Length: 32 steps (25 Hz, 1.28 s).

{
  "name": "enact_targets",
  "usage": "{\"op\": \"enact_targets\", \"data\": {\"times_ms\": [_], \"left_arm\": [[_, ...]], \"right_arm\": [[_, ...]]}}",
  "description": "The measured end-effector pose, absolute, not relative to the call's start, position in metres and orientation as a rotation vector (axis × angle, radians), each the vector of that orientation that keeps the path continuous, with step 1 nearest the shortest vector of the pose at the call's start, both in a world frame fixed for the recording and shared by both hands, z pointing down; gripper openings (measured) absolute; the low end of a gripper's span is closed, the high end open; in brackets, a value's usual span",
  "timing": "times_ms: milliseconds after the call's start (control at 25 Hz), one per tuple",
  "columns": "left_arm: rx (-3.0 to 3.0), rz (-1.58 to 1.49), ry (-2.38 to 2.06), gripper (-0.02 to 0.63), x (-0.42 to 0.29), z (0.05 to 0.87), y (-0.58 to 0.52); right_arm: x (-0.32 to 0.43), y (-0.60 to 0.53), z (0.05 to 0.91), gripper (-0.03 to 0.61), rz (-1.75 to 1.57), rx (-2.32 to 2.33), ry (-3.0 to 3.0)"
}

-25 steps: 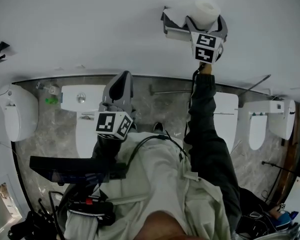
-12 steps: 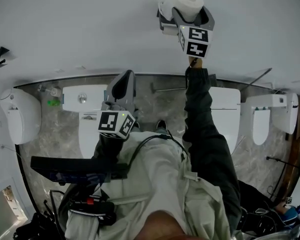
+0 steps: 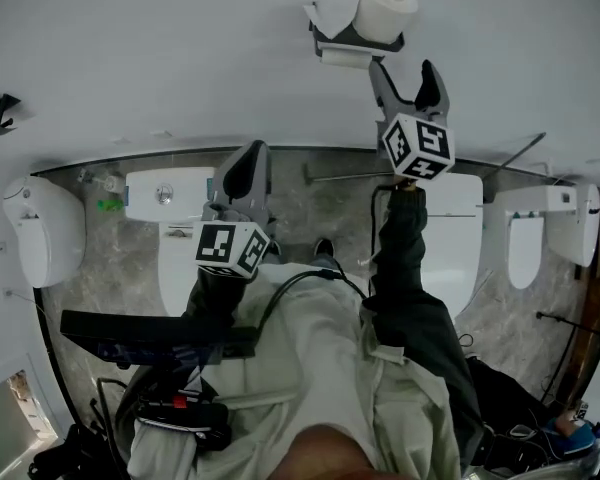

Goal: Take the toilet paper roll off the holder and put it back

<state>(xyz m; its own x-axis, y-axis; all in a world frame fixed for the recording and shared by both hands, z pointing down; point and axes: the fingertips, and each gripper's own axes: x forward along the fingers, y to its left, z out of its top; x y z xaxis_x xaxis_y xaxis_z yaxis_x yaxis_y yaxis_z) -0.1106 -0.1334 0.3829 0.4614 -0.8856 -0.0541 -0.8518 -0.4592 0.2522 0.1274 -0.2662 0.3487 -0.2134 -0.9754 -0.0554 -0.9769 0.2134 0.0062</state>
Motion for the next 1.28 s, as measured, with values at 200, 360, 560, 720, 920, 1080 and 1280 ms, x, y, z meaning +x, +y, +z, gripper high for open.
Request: {"op": "enact_targets", "data": {"times_ms": [200, 360, 560, 720, 920, 1080, 1280], "left_arm": [[2.555, -0.269, -1.464, 0.008, -0.083, 0.379, -0.13], [2.602, -0.252, -1.427, 0.008, -0.068, 0.377, -0.121], [2.592, -0.22, -1.417, 0.008, -0.054, 0.385, -0.115], [2.597, -0.195, -1.41, 0.008, -0.047, 0.389, -0.11], [2.586, -0.188, -1.431, 0.008, -0.051, 0.391, -0.109], [2.579, -0.182, -1.444, 0.008, -0.05, 0.394, -0.107], [2.572, -0.174, -1.445, 0.008, -0.052, 0.397, -0.107]], "right_arm": [[0.061, -0.162, 0.367, 0.293, 0.061, -1.603, 2.603], [0.06, -0.11, 0.372, 0.002, -0.009, -1.559, 2.56], [0.077, -0.094, 0.378, 0.002, -0.034, -1.618, 2.567], [0.076, -0.091, 0.385, 0.002, -0.029, -1.632, 2.601], [0.064, -0.089, 0.387, 0.002, -0.031, -1.618, 2.622], [0.058, -0.087, 0.388, 0.002, -0.035, -1.585, 2.647], [0.048, -0.087, 0.387, 0.002, -0.029, -1.552, 2.673]]}}
